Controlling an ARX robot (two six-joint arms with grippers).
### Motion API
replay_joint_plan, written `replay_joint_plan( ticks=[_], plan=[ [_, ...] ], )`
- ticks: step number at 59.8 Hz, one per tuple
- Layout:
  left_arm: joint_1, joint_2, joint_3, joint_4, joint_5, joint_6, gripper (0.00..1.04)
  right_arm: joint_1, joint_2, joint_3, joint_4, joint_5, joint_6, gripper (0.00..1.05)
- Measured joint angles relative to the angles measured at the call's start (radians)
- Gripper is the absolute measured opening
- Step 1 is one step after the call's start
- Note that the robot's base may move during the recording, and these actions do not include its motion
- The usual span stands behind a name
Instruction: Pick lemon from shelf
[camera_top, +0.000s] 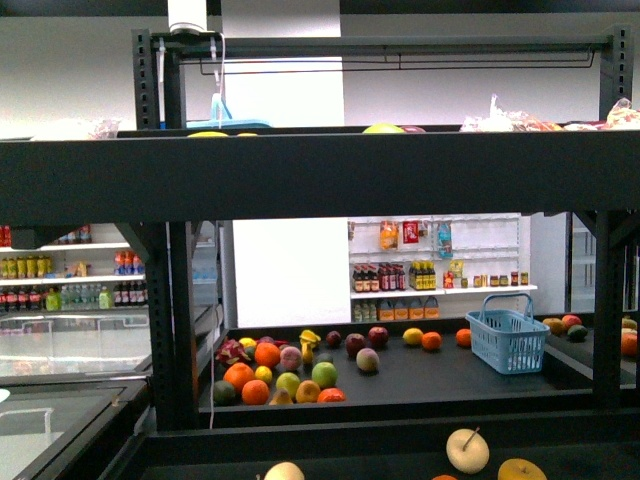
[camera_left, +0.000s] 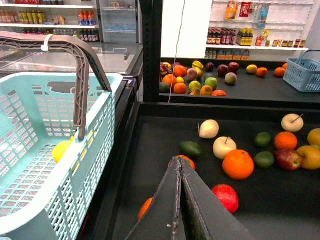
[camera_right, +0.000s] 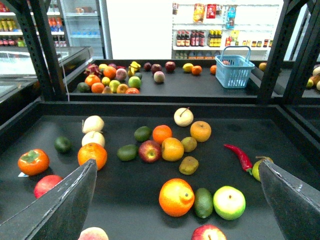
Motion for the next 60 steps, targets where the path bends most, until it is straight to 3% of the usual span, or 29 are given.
replay_joint_plan(
  ticks=[34,60],
  plan=[
    [0.0,-0.076,-0.082,0.012,0.0,0.0,0.03,0.0,0.0,0.0,0.0,0.0,0.0,0.97],
    [0.0,-0.076,-0.082,0.012,0.0,0.0,0.85,0.0,0.0,0.0,0.0,0.0,0.0,0.97]
  ],
)
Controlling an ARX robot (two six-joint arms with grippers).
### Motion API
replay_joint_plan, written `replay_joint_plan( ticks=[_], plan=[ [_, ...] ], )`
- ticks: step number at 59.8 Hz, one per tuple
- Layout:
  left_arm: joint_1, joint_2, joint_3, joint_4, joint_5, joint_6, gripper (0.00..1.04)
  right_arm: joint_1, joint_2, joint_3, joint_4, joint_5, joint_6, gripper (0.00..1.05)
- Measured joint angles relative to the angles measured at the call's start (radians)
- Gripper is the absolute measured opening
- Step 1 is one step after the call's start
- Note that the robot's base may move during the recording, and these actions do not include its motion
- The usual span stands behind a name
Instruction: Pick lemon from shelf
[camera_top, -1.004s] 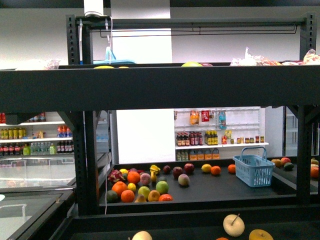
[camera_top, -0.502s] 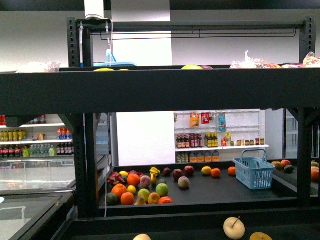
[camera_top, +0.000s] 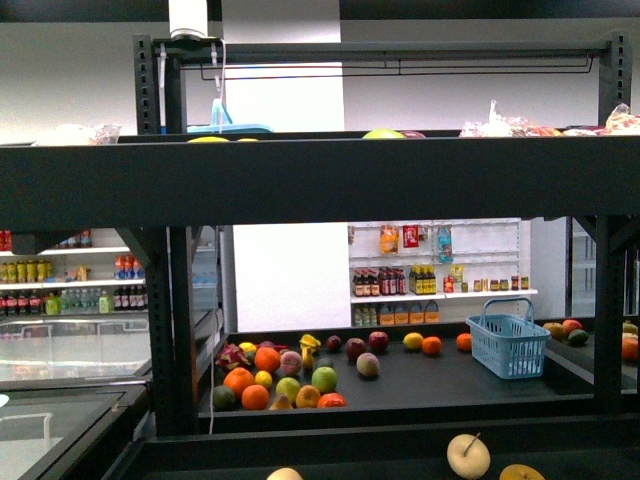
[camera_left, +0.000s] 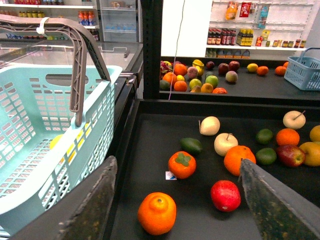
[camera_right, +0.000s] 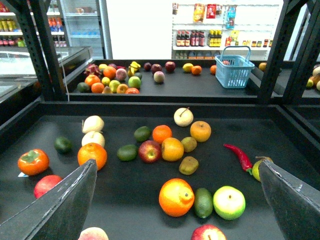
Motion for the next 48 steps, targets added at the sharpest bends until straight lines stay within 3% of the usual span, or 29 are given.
replay_joint_plan(
  ticks=[5,48],
  plan=[
    [0.0,0.0,0.0,0.0,0.0,0.001,0.98,0.0,0.0,0.0,0.0,0.0,0.0,0.97],
    [0.0,0.0,0.0,0.0,0.0,0.002,0.97,0.0,0.0,0.0,0.0,0.0,0.0,0.97]
  ],
)
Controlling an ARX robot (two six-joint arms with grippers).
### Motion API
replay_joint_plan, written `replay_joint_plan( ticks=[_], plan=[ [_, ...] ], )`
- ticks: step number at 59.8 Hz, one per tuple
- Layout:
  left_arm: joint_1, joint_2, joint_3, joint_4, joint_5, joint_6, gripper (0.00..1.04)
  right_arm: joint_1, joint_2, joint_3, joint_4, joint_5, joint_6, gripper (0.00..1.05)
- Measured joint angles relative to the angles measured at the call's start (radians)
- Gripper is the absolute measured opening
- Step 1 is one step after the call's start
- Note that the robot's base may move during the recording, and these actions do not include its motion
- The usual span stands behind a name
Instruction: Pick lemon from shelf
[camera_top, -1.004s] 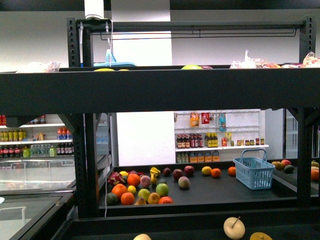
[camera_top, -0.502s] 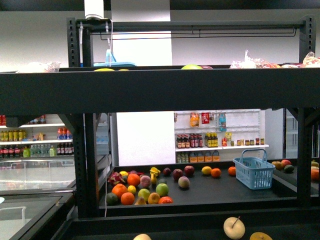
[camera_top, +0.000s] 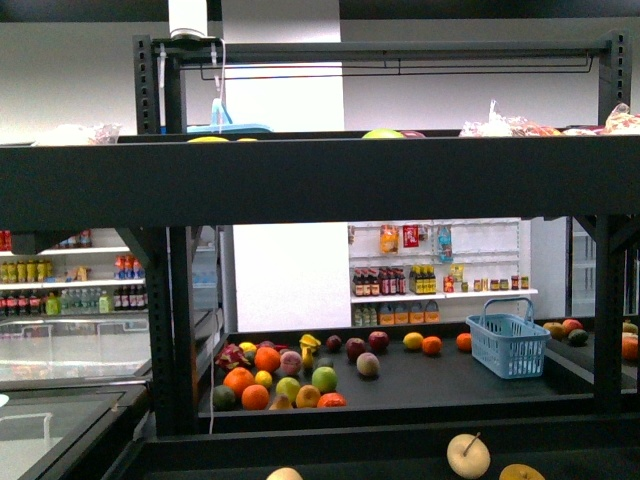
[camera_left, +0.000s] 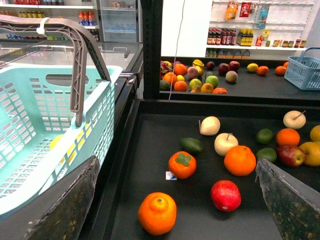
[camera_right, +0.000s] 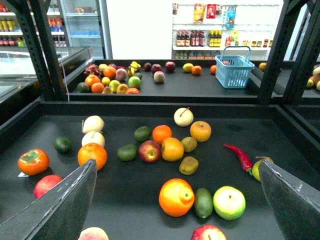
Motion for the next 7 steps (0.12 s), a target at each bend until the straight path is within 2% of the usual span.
replay_joint_plan(
  ticks=[7],
  plan=[
    [0.0,0.0,0.0,0.0,0.0,0.0,0.97,0.0,0.0,0.0,0.0,0.0,0.0,0.97]
  ],
)
